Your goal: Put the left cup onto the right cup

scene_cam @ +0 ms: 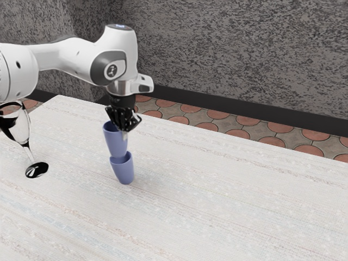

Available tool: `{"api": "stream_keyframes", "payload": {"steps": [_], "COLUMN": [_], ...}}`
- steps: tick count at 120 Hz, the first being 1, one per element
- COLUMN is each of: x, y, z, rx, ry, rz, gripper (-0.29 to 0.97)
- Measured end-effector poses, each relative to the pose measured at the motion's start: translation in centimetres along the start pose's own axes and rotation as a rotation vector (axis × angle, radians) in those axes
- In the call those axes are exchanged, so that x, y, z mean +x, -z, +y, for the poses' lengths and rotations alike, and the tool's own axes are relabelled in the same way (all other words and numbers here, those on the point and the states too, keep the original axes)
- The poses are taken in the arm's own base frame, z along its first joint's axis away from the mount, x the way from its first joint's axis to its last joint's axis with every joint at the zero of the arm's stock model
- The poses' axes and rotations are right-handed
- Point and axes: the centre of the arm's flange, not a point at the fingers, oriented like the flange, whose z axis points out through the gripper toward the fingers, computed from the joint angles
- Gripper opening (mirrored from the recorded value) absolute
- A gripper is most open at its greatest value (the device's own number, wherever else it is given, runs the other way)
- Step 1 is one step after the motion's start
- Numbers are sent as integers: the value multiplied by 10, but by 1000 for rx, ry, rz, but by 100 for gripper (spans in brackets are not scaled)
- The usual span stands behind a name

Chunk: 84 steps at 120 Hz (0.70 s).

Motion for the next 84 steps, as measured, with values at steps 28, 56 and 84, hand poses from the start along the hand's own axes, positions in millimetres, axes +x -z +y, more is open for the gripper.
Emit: {"api": "stream_keyframes", "payload": {"steps": [28,56,84], "x": [5,17,20], "y": [-12,-20,-21], "z": [4,2,-2], "rx": [-1,-2,1], "ry": [2,9,18], "rz": [-13,-18,-16], "gripper": [-11,-11,-11]}}
